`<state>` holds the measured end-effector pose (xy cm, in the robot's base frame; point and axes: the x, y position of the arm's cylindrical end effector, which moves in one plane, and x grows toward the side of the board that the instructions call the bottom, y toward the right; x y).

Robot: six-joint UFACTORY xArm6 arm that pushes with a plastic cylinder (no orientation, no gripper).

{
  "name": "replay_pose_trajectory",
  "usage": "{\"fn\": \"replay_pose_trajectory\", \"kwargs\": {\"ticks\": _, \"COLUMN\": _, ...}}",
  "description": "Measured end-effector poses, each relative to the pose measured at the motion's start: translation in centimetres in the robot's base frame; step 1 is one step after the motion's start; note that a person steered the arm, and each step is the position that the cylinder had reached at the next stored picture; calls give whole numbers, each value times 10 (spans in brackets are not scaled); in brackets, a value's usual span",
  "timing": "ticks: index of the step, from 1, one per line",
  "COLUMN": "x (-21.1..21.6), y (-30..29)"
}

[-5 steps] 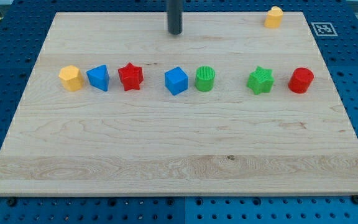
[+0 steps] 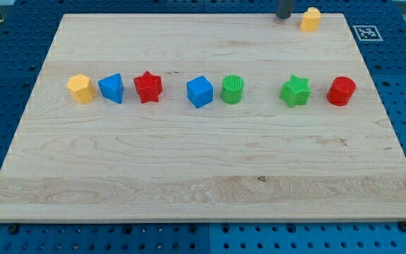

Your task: Slide the heart above the red circle

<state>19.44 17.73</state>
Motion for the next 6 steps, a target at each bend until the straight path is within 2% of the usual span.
{"fn": "replay_pose_trajectory", "kwargs": {"ticks": 2, "x": 0, "y": 48}}
{"fn": "replay_pose_trajectory", "kwargs": {"ticks": 6, "x": 34, "y": 55}}
